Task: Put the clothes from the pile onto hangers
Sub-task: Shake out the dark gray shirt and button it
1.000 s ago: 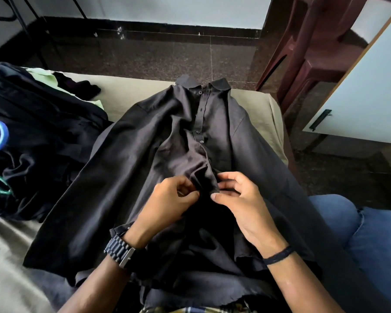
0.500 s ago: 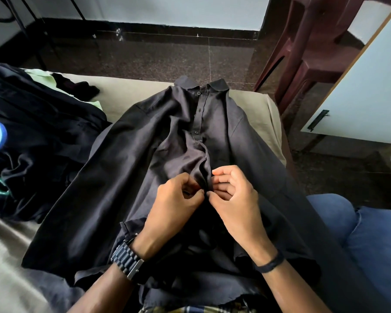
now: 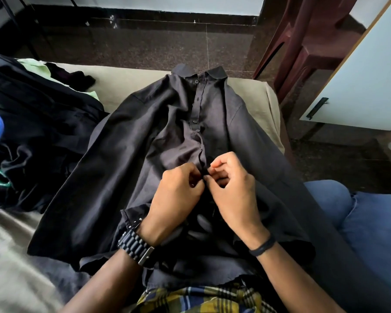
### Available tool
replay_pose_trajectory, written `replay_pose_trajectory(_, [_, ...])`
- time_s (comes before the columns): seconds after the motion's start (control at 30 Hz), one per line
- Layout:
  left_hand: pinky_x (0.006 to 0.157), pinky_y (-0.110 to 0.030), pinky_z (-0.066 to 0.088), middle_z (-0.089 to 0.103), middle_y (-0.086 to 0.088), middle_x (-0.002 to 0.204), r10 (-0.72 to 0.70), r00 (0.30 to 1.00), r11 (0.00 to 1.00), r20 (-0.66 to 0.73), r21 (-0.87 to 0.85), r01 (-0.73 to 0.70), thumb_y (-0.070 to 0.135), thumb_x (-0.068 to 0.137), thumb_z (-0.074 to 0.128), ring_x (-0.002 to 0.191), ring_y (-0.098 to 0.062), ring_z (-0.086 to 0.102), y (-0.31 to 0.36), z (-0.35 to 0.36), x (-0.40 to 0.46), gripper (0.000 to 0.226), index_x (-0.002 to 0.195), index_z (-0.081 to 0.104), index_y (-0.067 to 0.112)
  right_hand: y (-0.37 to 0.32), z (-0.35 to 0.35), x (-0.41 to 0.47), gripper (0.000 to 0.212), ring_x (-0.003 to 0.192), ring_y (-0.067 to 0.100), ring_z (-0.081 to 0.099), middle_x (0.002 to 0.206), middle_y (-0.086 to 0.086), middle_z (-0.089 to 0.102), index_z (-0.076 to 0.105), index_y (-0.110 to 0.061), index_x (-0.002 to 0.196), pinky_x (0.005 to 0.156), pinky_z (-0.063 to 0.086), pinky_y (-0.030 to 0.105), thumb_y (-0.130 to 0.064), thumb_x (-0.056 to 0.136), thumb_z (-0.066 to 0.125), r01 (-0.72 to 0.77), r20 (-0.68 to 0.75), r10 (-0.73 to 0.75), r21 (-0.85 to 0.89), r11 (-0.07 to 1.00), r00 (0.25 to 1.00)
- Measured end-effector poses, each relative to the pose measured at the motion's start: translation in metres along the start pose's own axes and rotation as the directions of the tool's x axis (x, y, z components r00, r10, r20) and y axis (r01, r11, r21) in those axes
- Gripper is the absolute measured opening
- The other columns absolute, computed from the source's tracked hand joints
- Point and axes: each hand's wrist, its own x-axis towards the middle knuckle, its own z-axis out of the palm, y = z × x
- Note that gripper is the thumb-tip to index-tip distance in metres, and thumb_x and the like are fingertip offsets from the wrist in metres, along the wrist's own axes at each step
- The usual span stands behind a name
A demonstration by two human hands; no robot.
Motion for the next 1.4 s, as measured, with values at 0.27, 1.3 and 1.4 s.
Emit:
replay_pose_trajectory(0.27, [0.069,-0.041,0.06,0.072,-0.011,0.072,-0.176,0.969,0.881,0.175,-0.41,0.234,0.01,0.086,0.068,0.067,-0.023,0.07,-0.005,-0.009,0.004,0.011,0.076,0.066,0.011,0.005,0.003,-0.004,0.027,0.071,0.002,0.059,0.075,-0.009,0.059,0.052,-0.015,0.09,0.061,0.044,0.008,0.001,0.078,0.071,0.031,0.021,-0.03,-0.049,0.998,0.999])
replay_pose_trajectory(1.3, [0.061,-0.024,0.057,0.071,-0.022,0.086,-0.21,0.964,0.591,0.165,-0.764,0.26,0.002,0.091,0.058,0.07,-0.02,0.07,-0.005,0.015,-0.006,0.013,0.095,0.066,-0.008,0.001,-0.007,0.002,0.035,0.071,0.002,0.065,0.078,-0.007,0.066,0.047,-0.019,0.093,0.065,0.049,0.009,0.004,0.078,0.069,0.002,0.041,-0.005,0.071,0.998,0.999])
replay_pose_trajectory(1.4, [0.059,-0.02,0.055,0.07,-0.022,0.087,-0.211,0.962,0.551,0.171,-0.792,0.262,0.003,0.093,0.056,0.071,-0.018,0.069,-0.001,0.018,-0.007,0.013,0.091,0.067,-0.004,0.002,-0.006,0.002,0.036,0.07,0.006,0.063,0.078,-0.004,0.065,0.047,-0.018,0.094,0.066,0.049,0.009,0.004,0.077,0.069,0.043,0.001,-0.043,0.034,0.998,0.999])
